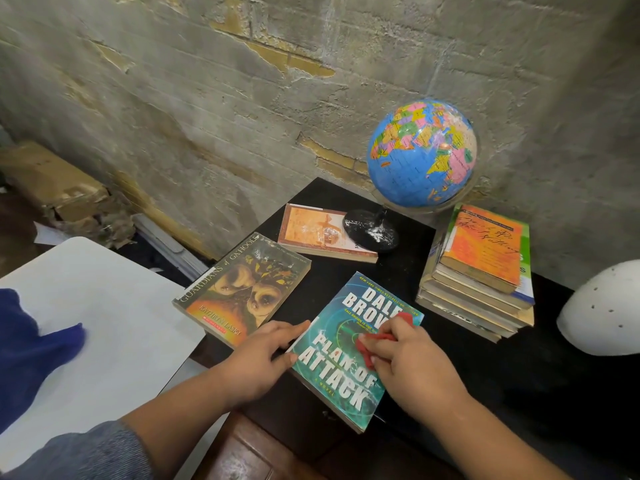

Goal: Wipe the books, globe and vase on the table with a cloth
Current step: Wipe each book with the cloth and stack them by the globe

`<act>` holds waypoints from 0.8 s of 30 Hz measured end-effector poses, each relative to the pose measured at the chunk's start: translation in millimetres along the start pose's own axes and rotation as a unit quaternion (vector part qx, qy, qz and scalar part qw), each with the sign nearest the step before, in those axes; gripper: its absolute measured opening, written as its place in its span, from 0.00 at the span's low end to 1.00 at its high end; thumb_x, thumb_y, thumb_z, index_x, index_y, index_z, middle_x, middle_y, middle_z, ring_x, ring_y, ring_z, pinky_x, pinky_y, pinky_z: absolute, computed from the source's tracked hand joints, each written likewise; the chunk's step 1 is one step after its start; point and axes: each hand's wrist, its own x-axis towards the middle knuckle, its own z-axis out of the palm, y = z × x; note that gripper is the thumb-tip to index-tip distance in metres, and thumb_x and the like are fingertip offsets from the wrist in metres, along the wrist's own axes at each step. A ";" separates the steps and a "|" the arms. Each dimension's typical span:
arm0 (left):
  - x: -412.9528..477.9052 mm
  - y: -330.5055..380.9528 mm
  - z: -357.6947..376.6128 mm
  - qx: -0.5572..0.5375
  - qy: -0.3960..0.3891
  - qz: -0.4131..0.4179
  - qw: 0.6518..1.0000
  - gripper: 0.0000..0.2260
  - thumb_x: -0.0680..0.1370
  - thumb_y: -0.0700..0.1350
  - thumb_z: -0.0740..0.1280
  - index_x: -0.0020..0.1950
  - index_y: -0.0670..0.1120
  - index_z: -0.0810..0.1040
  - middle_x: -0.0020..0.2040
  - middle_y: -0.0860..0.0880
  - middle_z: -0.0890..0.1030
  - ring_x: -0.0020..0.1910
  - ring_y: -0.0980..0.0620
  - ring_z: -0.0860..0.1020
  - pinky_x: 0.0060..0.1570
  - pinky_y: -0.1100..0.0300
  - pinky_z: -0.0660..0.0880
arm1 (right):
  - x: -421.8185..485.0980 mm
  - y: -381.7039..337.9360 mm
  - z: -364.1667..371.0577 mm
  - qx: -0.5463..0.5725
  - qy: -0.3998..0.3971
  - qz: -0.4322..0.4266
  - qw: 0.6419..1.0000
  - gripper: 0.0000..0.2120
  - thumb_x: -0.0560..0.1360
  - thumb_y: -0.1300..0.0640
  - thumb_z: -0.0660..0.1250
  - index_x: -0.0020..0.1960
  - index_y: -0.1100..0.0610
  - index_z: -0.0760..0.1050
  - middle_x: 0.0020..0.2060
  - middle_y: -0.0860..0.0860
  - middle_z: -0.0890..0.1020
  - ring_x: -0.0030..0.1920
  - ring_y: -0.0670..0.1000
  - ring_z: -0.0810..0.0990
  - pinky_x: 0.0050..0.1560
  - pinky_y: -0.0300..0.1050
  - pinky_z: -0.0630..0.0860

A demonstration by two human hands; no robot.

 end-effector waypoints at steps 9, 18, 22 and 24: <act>-0.3 -2.6 0.9 -0.023 0.008 0.005 1.000 0.23 0.80 0.42 0.63 0.73 0.57 0.63 0.62 0.56 0.69 0.60 0.62 0.69 0.60 0.73 0.62 | -23.7 -14.2 1.7 -0.014 -0.008 0.020 1.000 0.20 0.79 0.41 0.56 0.71 0.37 0.65 0.58 0.40 0.65 0.60 0.44 0.67 0.57 0.37 0.72; 1.2 -5.4 0.4 -0.013 0.004 0.005 1.000 0.23 0.80 0.44 0.63 0.73 0.59 0.62 0.63 0.56 0.69 0.61 0.59 0.69 0.64 0.67 0.65 | -23.1 -13.2 -3.4 0.017 -0.025 0.037 0.999 0.18 0.78 0.42 0.59 0.68 0.36 0.69 0.56 0.38 0.67 0.59 0.43 0.69 0.57 0.36 0.71; 1.1 -4.4 0.0 -0.012 0.001 0.009 1.000 0.23 0.80 0.44 0.62 0.73 0.59 0.62 0.63 0.56 0.69 0.59 0.60 0.69 0.61 0.69 0.64 | -16.0 2.3 -32.3 0.238 -0.029 0.076 0.968 0.13 0.76 0.52 0.66 0.47 0.30 0.78 0.49 0.39 0.78 0.49 0.42 0.80 0.52 0.41 0.77; 1.3 -4.4 0.0 -0.013 0.000 0.012 1.000 0.23 0.80 0.44 0.62 0.73 0.59 0.62 0.62 0.56 0.68 0.59 0.61 0.68 0.61 0.69 0.64 | -11.9 5.7 -48.7 0.375 0.013 0.078 0.924 0.13 0.77 0.56 0.67 0.47 0.37 0.80 0.47 0.44 0.82 0.44 0.47 0.83 0.40 0.44 0.80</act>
